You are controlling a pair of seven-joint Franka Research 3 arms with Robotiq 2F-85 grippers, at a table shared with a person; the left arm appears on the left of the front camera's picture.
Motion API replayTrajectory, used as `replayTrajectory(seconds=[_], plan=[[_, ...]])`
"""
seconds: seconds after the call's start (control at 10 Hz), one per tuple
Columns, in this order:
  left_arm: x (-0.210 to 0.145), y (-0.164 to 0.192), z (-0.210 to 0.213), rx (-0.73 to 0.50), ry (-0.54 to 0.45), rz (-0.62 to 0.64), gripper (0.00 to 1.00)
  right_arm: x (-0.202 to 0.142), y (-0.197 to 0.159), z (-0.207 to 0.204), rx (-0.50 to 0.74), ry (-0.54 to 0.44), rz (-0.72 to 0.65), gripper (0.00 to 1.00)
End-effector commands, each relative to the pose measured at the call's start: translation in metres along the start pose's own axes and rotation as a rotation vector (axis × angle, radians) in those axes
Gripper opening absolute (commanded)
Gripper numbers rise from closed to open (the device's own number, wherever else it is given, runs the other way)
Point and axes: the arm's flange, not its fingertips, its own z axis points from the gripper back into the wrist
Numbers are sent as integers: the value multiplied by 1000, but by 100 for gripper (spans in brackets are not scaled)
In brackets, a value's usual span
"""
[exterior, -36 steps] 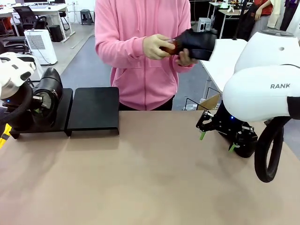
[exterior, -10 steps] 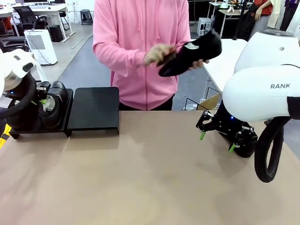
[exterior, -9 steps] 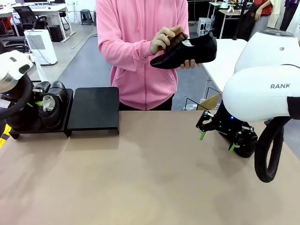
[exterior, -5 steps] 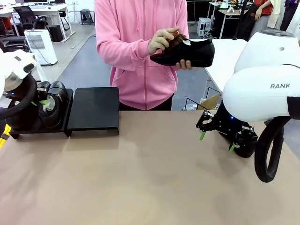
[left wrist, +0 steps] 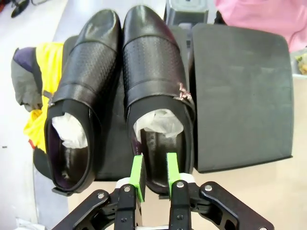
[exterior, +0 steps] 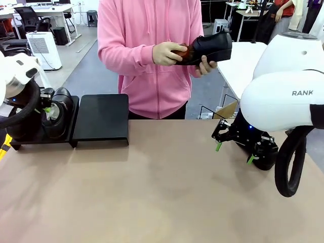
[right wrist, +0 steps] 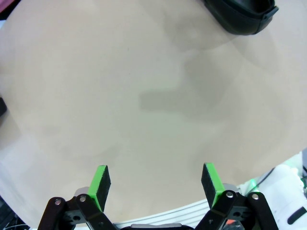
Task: Organize the shoes by placing them on the stand.
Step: Pick up one Shoe and place it in the middle of the table.
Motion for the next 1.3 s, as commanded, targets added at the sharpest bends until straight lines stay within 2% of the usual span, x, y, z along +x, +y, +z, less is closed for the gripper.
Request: replayTrajectory(seconds=[0.0,0.2,0.3,0.6,0.7,1.0,1.2], plan=[[-5,-26,46,3,-151,-56,28,3,2,2,9,2,20,100],[-18,-59,90,42,-287,-156,28,3,2,2,9,2,20,100],[-26,-76,104,23,-301,-205,28,3,2,2,9,2,20,100],[-55,-123,136,-62,-253,-312,28,3,2,2,9,2,20,100],[-63,-134,145,-155,-166,-377,28,3,2,2,9,2,20,100],[-79,-170,145,-676,374,-683,28,3,2,2,9,2,20,100],[-82,-184,130,-834,552,-702,28,3,2,2,9,2,20,100]])
